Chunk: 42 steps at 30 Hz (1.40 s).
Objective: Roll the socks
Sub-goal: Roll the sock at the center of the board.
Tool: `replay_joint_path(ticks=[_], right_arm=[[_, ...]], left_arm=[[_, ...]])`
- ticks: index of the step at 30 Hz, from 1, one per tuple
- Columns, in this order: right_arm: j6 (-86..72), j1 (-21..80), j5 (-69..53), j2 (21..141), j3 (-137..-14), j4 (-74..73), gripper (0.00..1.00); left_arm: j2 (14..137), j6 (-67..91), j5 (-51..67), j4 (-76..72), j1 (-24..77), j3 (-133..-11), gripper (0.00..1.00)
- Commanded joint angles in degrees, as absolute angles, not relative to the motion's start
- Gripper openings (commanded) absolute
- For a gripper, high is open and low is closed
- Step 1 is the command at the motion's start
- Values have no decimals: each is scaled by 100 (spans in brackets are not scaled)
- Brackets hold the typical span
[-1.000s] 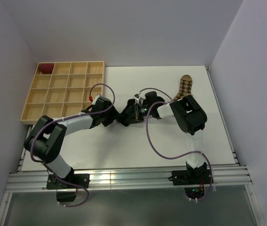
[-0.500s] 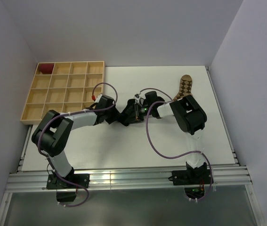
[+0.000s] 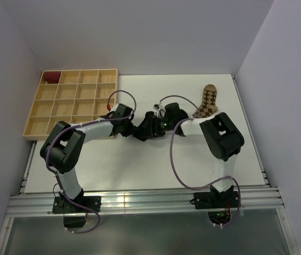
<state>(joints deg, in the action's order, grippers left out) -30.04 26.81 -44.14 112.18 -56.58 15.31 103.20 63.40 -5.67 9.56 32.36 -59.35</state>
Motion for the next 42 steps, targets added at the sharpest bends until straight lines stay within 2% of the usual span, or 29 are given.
replay_joint_path(ticks=[1, 8, 13, 22, 32, 38, 40, 42], right_arm=[[-2287, 2838, -3070, 10364, -5125, 1617, 61], [-986, 3743, -828, 9116, -4290, 2319, 67], [-274, 4454, 165, 9088, -4201, 2759, 69], [290, 5062, 782, 9659, -4500, 2953, 69], [554, 5414, 1248, 10239, -4667, 3155, 65], [580, 5476, 1433, 10547, -4825, 3138, 59], [554, 5476, 1476, 10608, -4843, 3103, 51], [554, 5484, 1459, 10617, -4808, 3120, 37]], left_arm=[[10512, 5837, -1002, 2047, 3331, -6221, 20], [10634, 5406, -1160, 2645, 3471, -6820, 20], [10714, 5291, -1064, 2742, 3507, -6969, 20], [10828, 5229, -932, 2725, 3568, -7058, 20], [10854, 5256, -870, 2672, 3568, -7005, 20], [10872, 5291, -782, 2637, 3568, -6961, 20], [10881, 5309, -765, 2619, 3568, -6943, 20], [10881, 5326, -756, 2602, 3577, -6926, 20]])
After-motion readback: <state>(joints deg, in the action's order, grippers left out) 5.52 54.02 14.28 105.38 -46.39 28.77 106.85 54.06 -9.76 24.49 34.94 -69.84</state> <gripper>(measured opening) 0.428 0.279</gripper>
